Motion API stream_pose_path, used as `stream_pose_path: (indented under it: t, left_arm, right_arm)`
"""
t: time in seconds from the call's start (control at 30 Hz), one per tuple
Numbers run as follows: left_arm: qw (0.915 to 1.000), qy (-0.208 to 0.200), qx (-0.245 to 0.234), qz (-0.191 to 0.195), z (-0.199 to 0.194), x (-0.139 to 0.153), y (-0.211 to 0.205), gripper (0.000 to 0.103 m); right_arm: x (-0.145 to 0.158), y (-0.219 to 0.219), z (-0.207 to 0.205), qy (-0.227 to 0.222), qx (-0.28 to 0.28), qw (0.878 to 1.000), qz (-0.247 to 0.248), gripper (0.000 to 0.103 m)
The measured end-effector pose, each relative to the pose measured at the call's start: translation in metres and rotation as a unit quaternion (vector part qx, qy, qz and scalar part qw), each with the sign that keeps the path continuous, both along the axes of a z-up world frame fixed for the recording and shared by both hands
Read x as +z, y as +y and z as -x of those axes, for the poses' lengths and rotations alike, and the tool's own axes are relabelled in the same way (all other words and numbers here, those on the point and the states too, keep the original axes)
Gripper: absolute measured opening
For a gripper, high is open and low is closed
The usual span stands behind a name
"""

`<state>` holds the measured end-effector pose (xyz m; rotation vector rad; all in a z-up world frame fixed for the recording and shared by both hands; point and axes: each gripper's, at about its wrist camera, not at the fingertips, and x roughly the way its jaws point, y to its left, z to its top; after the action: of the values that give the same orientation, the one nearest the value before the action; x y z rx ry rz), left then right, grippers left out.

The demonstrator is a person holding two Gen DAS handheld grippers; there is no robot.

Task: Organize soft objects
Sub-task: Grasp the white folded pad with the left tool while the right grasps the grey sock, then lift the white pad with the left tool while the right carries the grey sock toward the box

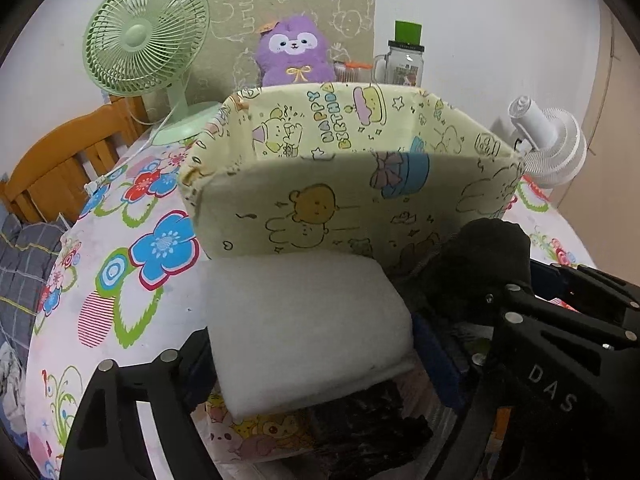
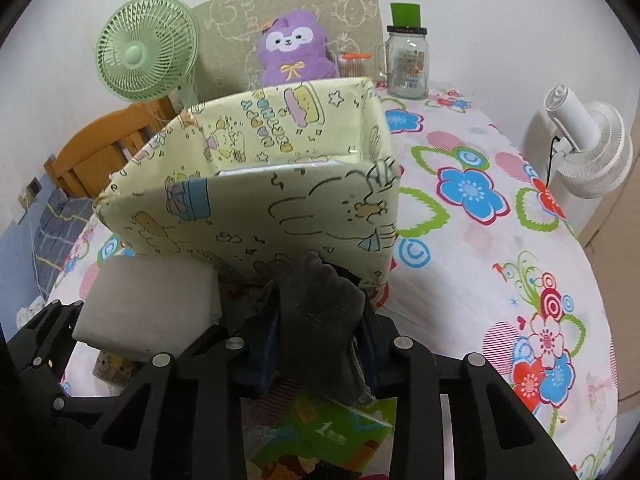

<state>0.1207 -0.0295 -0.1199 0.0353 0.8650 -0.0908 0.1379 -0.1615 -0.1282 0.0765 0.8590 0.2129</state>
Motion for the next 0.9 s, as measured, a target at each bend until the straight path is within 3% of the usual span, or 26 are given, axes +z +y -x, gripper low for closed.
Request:
stream_pose_path:
  t: [0.27, 0.43, 0.5, 0.6, 0.9]
  left_arm:
    - [0.9999, -0.007, 0.000, 0.008, 0.001, 0.007, 0.007, 0.081]
    - [0.9997, -0.011, -0.010, 0.019, 0.006, 0.011, 0.005, 0.057]
    - [0.9995, -0.007, -0.005, 0.031, 0.007, 0.012, 0.007, 0.038]
    - [0.9987, -0.004, -0.006, 0.050, 0.009, 0.014, 0.010, 0.028]
    - [0.9985, -0.029, -0.013, 0.044, 0.026, 0.029, 0.006, 0.019]
  right_arm:
    - [0.013, -0.005, 0.009, -0.015, -0.009, 1.000, -0.002, 0.036]
    - [0.017, -0.005, 0.015, -0.021, -0.010, 1.000, -0.007, 0.036]
    - [0.019, -0.005, 0.016, -0.023, -0.009, 1.000, -0.009, 0.036]
    - [0.021, -0.006, 0.018, -0.025, -0.008, 1.000, -0.012, 0.036]
    - [0.030, -0.002, 0.031, -0.036, -0.002, 0.999, -0.011, 0.036]
